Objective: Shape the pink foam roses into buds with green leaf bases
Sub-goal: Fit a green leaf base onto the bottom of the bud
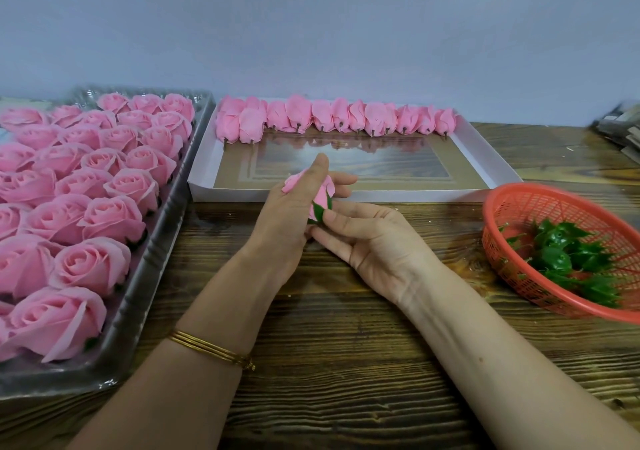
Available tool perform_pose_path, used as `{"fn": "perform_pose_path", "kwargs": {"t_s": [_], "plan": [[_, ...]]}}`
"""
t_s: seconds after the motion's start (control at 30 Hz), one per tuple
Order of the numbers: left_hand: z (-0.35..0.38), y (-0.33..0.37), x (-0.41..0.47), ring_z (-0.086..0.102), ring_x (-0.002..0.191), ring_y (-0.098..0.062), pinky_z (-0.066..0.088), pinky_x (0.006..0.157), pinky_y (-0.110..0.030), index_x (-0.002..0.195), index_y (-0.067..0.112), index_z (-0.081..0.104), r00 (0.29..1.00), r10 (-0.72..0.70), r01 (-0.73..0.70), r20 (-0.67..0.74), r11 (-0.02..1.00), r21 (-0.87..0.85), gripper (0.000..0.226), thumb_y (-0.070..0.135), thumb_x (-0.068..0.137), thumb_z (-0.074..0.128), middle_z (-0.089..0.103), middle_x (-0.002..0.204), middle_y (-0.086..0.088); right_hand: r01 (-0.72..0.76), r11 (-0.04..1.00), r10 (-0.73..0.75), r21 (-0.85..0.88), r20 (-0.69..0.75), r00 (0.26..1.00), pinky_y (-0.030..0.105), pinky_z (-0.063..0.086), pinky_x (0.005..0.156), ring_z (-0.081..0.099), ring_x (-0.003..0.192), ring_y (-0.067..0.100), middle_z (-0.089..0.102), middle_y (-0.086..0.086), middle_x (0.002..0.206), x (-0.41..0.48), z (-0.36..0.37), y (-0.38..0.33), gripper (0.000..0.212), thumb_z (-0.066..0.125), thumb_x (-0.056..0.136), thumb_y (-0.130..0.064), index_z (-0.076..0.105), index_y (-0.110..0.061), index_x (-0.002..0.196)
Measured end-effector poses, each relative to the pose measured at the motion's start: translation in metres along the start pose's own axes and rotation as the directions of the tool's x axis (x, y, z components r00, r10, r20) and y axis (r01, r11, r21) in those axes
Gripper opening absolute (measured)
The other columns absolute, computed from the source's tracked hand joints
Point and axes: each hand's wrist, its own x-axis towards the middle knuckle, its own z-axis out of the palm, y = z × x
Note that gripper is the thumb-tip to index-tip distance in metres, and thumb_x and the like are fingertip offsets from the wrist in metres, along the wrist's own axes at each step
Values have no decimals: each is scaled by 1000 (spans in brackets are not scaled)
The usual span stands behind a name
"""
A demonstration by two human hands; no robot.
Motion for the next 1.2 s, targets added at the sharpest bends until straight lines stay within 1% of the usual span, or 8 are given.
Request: {"fn": "perform_pose_path", "kwargs": {"t_s": [0.17,0.27,0.43,0.53,0.63,0.8,0.97,1.2], "plan": [[0,-1,1,67,88,-15,53,90,-33,89,17,77,1000,26,-26,-1,1000,0,42,45,97,47,69,100,-11,45,999,-46,-8,-19,999,26,60,77,73,79,22,74,17,85,0,2,1,29,67,65,4,69,10,93],[0,-2,1,67,85,-14,54,85,-32,89,18,77,999,32,-32,6,999,3,42,47,96,48,69,98,-9,74,997,-75,-31,-34,997,27,60,78,73,79,22,73,18,85,1,2,2,23,64,74,12,67,12,97],[-2,-3,1,69,86,-19,55,86,-36,89,19,78,999,28,-27,25,1000,-14,45,56,81,54,72,97,-13,130,989,-134,-74,-38,990,27,60,76,73,76,21,73,15,79,0,2,2,19,65,73,14,67,7,91],[-2,-3,2,68,90,-21,54,91,-38,89,19,78,999,30,-30,11,999,-20,43,52,88,52,71,104,-17,116,991,-118,-71,-23,993,28,60,78,73,79,22,73,16,82,0,2,2,26,68,69,8,66,8,95],[-2,-3,2,69,93,-18,57,86,-31,90,19,79,999,32,-32,-9,999,-8,42,49,94,50,70,110,-17,57,996,-57,-65,9,998,30,60,78,73,82,25,73,19,89,-1,2,2,40,69,66,1,64,10,104],[-4,-2,1,70,89,-10,55,73,-20,91,22,80,1000,12,-12,27,1000,11,42,52,92,51,74,96,-4,10,1000,-8,-30,36,999,31,61,75,73,79,27,73,20,89,-2,1,-2,36,66,67,4,63,8,102],[-6,-2,2,71,89,-5,52,80,-24,88,28,80,996,5,-7,88,1000,19,45,61,76,52,76,87,4,53,997,-52,-55,28,998,28,61,73,73,81,25,74,17,86,-2,0,-1,36,67,64,5,65,7,100],[-8,-4,4,71,99,-16,55,82,-29,93,28,79,994,2,-5,108,1000,28,39,51,96,48,76,100,-6,143,984,-143,-109,6,990,29,61,71,73,74,23,74,16,79,1,0,3,31,69,57,8,66,3,88]]}}
